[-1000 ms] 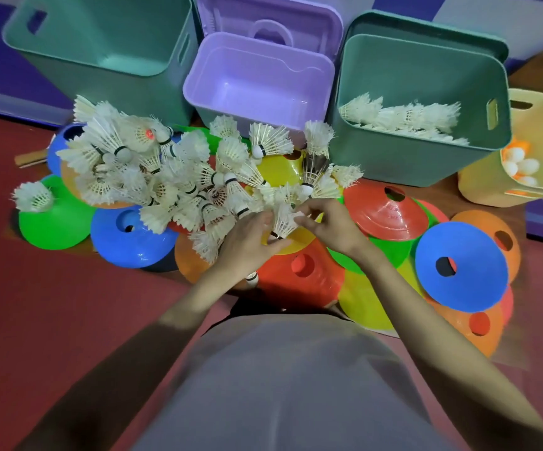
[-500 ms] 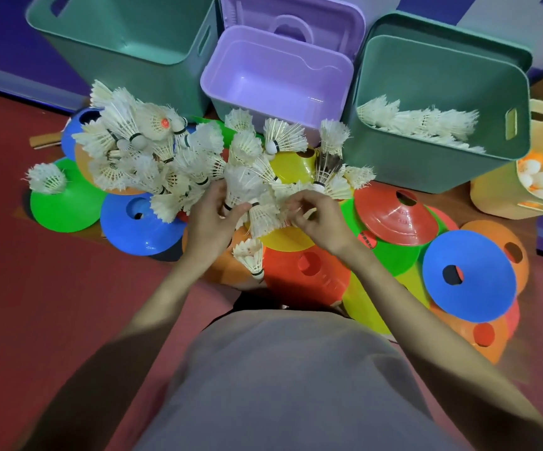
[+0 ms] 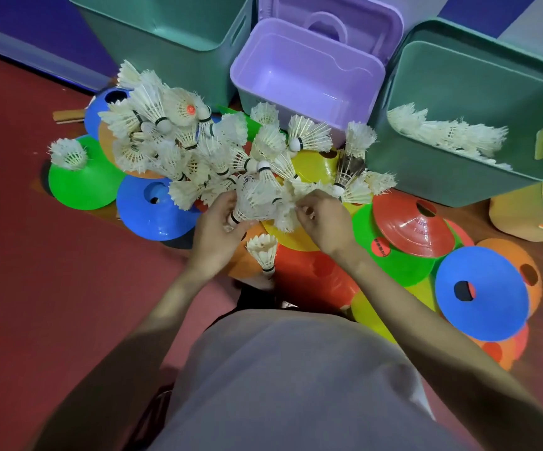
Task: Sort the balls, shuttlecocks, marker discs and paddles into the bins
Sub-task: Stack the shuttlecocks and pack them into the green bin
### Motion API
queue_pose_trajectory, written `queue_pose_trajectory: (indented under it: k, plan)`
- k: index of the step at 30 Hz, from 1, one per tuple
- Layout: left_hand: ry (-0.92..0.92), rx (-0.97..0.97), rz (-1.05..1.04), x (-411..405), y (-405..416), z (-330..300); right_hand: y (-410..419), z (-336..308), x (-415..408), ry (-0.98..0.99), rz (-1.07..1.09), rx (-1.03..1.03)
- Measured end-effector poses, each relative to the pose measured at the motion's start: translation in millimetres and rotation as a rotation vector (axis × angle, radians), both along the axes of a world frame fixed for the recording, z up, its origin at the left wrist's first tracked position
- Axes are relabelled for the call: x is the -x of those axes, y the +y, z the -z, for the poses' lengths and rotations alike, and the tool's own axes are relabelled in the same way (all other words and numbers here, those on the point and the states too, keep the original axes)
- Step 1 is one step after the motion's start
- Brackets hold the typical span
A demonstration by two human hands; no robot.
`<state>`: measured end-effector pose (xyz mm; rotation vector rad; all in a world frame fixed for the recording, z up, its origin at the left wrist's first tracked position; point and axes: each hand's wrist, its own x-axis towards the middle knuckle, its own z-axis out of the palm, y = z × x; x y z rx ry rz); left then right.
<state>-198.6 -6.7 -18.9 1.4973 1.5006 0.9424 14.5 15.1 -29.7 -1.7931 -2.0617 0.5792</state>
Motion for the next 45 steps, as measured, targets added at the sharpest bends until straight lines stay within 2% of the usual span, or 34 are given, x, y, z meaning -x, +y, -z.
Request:
queue_pose_trajectory:
  k: [5,8,10,13,19,25,29,32,34,38,41,45]
  plan:
    - [0.048,-0.022,0.031,0,-2,1,-8,-22,-17,0.199,0.227,-0.039]
    - [0.062,-0.048,0.039,0,-2,-3,-12,-42,-19,0.513,0.335,-0.05]
    - [0.075,-0.066,0.054,-1,-1,-7,-13,-59,-15,0.745,0.352,-0.059]
    - [0.096,-0.056,0.084,-2,2,-11,-13,-77,-10,0.817,0.281,-0.004]
    - [0.1,-0.053,0.166,-13,2,-16,-13,-67,9,0.65,0.199,0.113]
    - [0.043,-0.035,0.225,-13,-6,-13,-17,-58,22,0.724,0.211,0.163]
    - [-0.009,0.0,0.086,-6,-10,-10,-15,-51,26,0.735,0.219,0.167]
    - [-0.035,0.014,-0.017,0,-11,-8,-16,-40,22,0.581,0.217,0.156]
    - [-0.033,0.017,-0.049,4,-11,-7,-19,-30,15,0.361,0.059,0.167]
    - [-0.012,0.01,-0.058,6,-14,-5,-25,-16,16,-0.032,-0.289,0.404]
    - [-0.009,0.019,-0.055,6,-15,-5,-27,-5,24,-0.112,-0.381,0.408]
    - [0.011,0.009,-0.045,3,-15,-7,-29,2,26,-0.088,-0.412,0.39]
